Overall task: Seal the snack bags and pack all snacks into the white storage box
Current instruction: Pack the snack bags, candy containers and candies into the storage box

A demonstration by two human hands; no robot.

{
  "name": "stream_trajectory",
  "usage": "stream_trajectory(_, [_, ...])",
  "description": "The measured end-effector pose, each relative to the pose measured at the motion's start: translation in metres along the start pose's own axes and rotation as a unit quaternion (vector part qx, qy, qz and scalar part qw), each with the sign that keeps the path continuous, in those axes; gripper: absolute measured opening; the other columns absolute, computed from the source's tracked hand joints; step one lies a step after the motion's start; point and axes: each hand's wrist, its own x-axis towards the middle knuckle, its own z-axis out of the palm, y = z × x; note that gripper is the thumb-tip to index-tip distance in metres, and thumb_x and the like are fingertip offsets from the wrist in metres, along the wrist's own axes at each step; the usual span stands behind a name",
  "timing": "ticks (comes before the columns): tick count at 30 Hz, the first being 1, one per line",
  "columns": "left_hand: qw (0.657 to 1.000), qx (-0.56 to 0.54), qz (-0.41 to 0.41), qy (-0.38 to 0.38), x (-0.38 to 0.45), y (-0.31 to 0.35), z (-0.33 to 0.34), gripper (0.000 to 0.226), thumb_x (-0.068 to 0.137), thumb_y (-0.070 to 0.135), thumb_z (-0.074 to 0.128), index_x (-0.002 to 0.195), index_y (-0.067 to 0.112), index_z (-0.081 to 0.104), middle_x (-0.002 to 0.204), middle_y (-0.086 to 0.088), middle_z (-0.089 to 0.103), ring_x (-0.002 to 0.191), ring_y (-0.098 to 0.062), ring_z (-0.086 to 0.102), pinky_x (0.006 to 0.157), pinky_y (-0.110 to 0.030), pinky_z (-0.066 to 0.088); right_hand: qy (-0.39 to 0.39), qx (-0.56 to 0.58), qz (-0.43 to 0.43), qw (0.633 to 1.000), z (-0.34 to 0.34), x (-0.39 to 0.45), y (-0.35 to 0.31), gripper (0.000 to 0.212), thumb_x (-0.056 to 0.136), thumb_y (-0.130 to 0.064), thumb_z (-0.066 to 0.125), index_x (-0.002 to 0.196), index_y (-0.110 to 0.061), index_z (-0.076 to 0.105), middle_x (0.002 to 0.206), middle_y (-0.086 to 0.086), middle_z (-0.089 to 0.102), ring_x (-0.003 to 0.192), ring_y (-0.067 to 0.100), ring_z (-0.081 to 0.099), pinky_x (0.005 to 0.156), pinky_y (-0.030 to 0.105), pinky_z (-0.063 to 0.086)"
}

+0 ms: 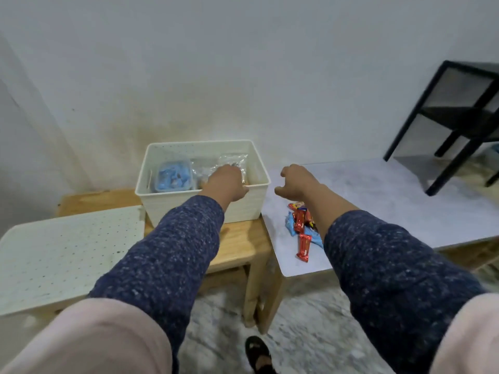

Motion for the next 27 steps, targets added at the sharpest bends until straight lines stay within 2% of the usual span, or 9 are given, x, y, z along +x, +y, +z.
stream_trajectory(4, [0.999,-0.020,0.030,-0.020,0.001,0.037,0.026,0.059,0.091,0.045,0.053,0.131,0.004,0.045,0.133,-0.014,0.049,0.121,-0.030,0.049,0.094,-0.037,0.044,-0.005,0.021,0.047,0.999,0.017,-0.018,0.050,0.055,0.088,-0.031,0.056,0.134,-0.003,0.043,0.137,0.015,0.042,0.123,0.031,0.046,0.098,0.036,0.041])
stream_trajectory(7, [0.997,-0.046,0.041,-0.041,0.004,0.065,0.053,0.067,0.089,0.049,0.054,0.138,0.005,0.040,0.140,-0.015,0.043,0.128,-0.030,0.043,0.100,-0.040,0.042,-0.012,0.047,0.077,0.996,0.038,-0.026,0.086,0.057,0.086,-0.031,0.059,0.134,-0.004,0.044,0.136,0.015,0.041,0.124,0.032,0.045,0.101,0.038,0.041])
stream_trajectory(11, [0.993,-0.088,0.059,-0.058,0.006,0.101,0.097,0.074,0.087,0.050,0.057,0.142,0.009,0.031,0.143,-0.013,0.034,0.132,-0.029,0.035,0.103,-0.041,0.038,-0.022,0.067,0.103,0.992,0.072,-0.035,0.136,0.068,0.084,-0.034,0.063,0.141,-0.009,0.035,0.144,0.011,0.035,0.132,0.028,0.038,0.105,0.038,0.038])
stream_trajectory(13, [0.990,-0.109,0.067,-0.067,0.008,0.116,0.125,0.079,0.083,0.052,0.060,0.146,0.016,0.027,0.149,-0.011,0.026,0.137,-0.029,0.027,0.108,-0.044,0.035,-0.030,0.061,0.103,0.992,0.092,-0.037,0.161,0.079,0.082,-0.038,0.066,0.146,-0.015,0.027,0.151,0.010,0.026,0.138,0.028,0.030,0.109,0.041,0.034])
stream_trajectory(16, [0.987,-0.123,0.049,-0.095,0.017,0.135,0.169,0.090,0.080,0.056,0.062,0.150,0.029,0.010,0.158,-0.008,0.001,0.146,-0.030,0.001,0.115,-0.052,0.021,-0.051,0.048,0.092,0.993,0.122,-0.033,0.195,0.095,0.077,-0.049,0.069,0.150,-0.032,0.011,0.158,0.010,0.007,0.147,0.029,0.007,0.116,0.048,0.020])
stream_trajectory(19, [0.983,-0.145,0.017,-0.110,0.028,0.148,0.206,0.098,0.078,0.057,0.063,0.149,0.041,-0.004,0.158,-0.007,-0.018,0.145,-0.036,-0.014,0.114,-0.059,0.009,-0.065,0.037,0.057,0.996,0.148,-0.019,0.218,0.105,0.070,-0.060,0.069,0.149,-0.042,0.001,0.160,0.007,-0.010,0.147,0.030,-0.012,0.115,0.059,0.008])
stream_trajectory(21, [0.980,-0.173,-0.006,-0.096,0.038,0.159,0.229,0.104,0.074,0.055,0.068,0.147,0.045,-0.005,0.157,-0.009,-0.020,0.144,-0.040,-0.013,0.114,-0.061,0.008,-0.066,0.034,0.019,0.997,0.165,-0.003,0.233,0.110,0.064,-0.068,0.069,0.148,-0.045,0.001,0.160,0.005,-0.015,0.146,0.031,-0.018,0.112,0.064,0.003])
stream_trajectory(23, [0.985,-0.165,-0.013,-0.054,0.049,0.166,0.249,0.107,0.069,0.056,0.072,0.147,0.045,-0.001,0.157,-0.017,-0.012,0.143,-0.045,-0.003,0.111,-0.063,0.017,-0.055,0.034,-0.028,0.998,0.180,0.015,0.248,0.110,0.059,-0.075,0.065,0.147,-0.048,0.004,0.160,0.006,-0.013,0.146,0.033,-0.016,0.110,0.068,0.003])
stream_trajectory(27, [0.986,-0.161,0.007,0.043,0.069,0.168,0.276,0.088,0.063,0.076,0.050,0.140,0.046,0.017,0.153,-0.025,0.014,0.138,-0.048,0.021,0.105,-0.060,0.027,-0.002,0.060,-0.127,0.990,0.201,0.051,0.268,0.098,0.056,-0.083,0.052,0.143,-0.046,0.028,0.159,0.012,0.008,0.146,0.040,0.004,0.106,0.070,0.013])
